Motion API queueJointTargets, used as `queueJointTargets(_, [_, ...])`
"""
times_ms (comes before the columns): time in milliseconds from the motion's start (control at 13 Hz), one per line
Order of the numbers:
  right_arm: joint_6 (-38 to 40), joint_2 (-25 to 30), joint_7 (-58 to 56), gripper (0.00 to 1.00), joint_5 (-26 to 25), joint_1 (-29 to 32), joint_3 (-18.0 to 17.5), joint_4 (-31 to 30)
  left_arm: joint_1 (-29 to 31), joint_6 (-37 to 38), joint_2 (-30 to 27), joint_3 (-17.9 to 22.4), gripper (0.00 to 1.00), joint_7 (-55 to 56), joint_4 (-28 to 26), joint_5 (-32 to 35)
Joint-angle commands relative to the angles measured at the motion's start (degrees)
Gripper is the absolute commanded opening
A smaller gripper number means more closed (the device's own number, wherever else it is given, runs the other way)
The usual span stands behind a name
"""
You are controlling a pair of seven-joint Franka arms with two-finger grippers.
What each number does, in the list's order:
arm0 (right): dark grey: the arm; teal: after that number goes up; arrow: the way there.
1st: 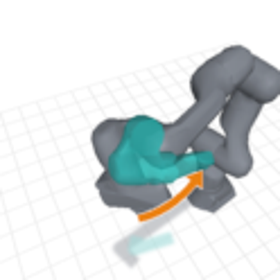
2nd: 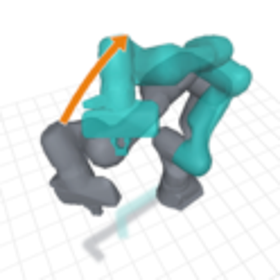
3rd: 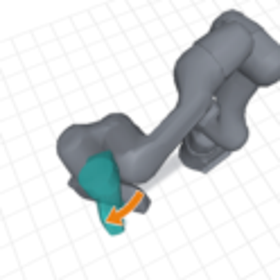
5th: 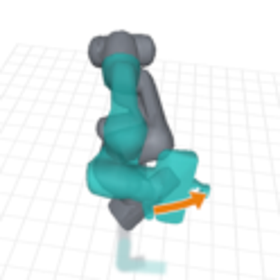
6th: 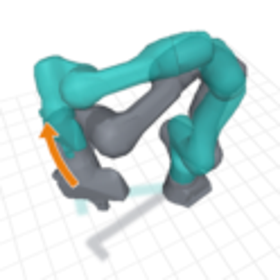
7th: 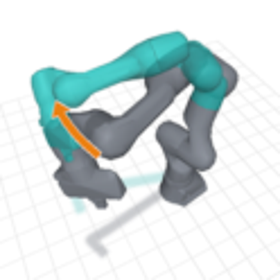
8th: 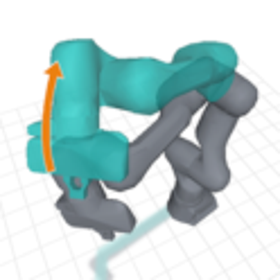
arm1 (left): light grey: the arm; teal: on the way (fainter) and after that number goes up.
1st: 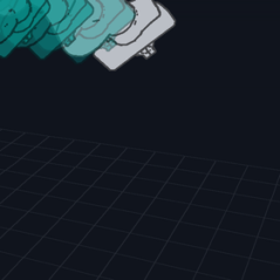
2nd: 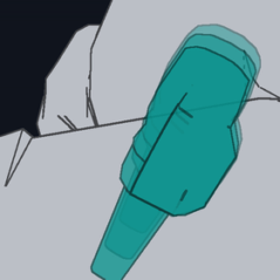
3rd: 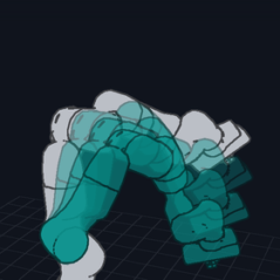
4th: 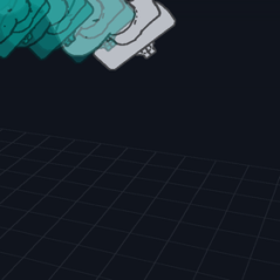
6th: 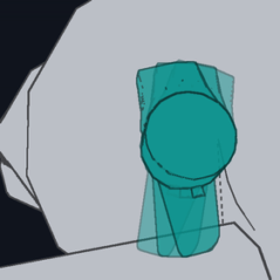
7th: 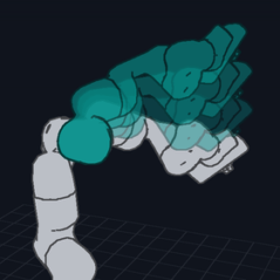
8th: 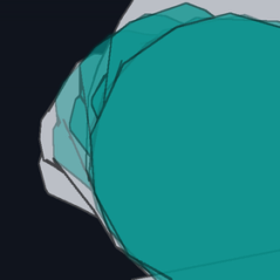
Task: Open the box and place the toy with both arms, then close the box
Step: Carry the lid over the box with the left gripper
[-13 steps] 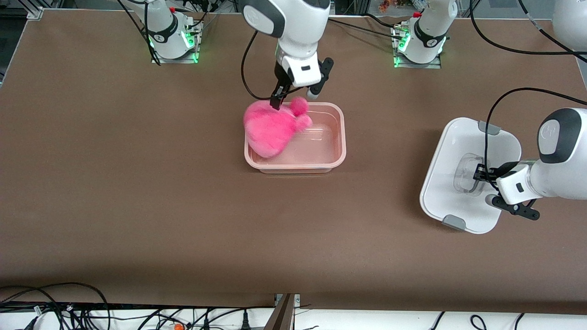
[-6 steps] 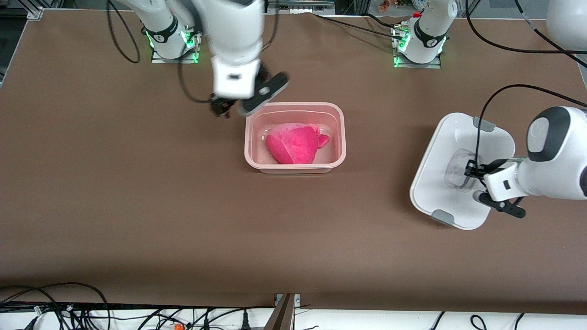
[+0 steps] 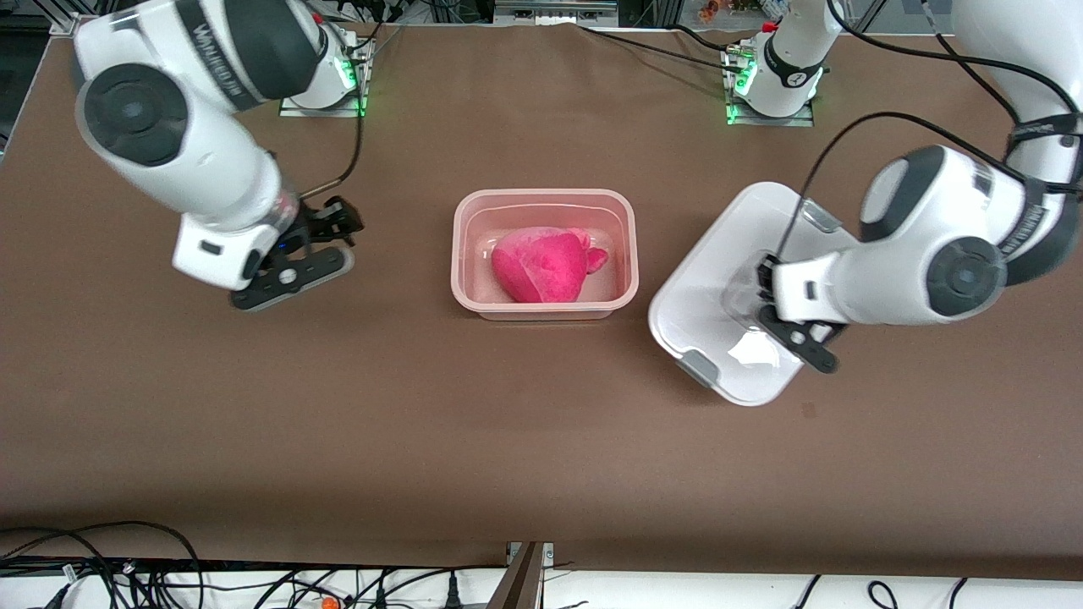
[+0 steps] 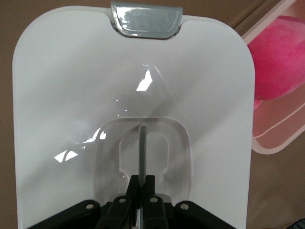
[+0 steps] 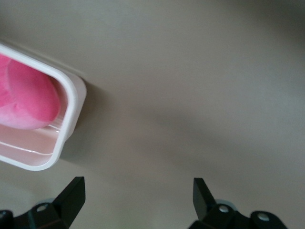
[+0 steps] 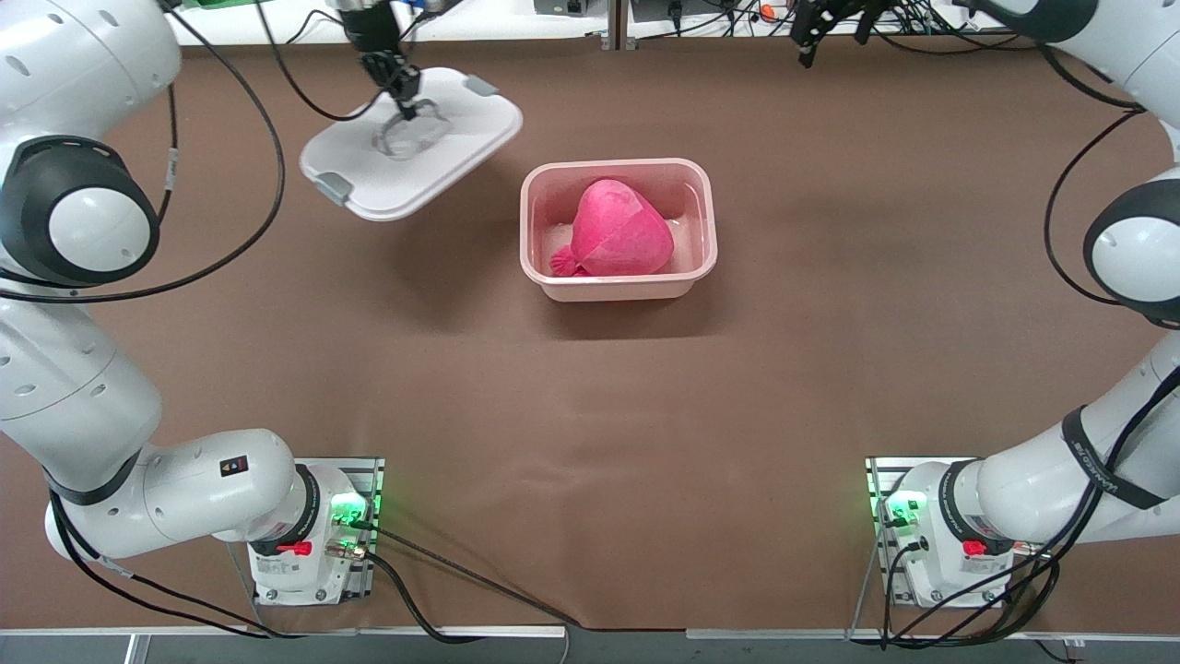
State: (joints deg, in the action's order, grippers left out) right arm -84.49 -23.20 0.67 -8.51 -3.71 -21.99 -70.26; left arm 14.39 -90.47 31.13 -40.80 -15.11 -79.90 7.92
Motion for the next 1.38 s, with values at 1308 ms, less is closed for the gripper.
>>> queueJointTargets(1308, [4.2,14.6,-0.4,1.00,1.7,1.4,23.0,-12.3,-33.5,-13.3,8.8,1.2,0.00,-18.7,5.7,11.9])
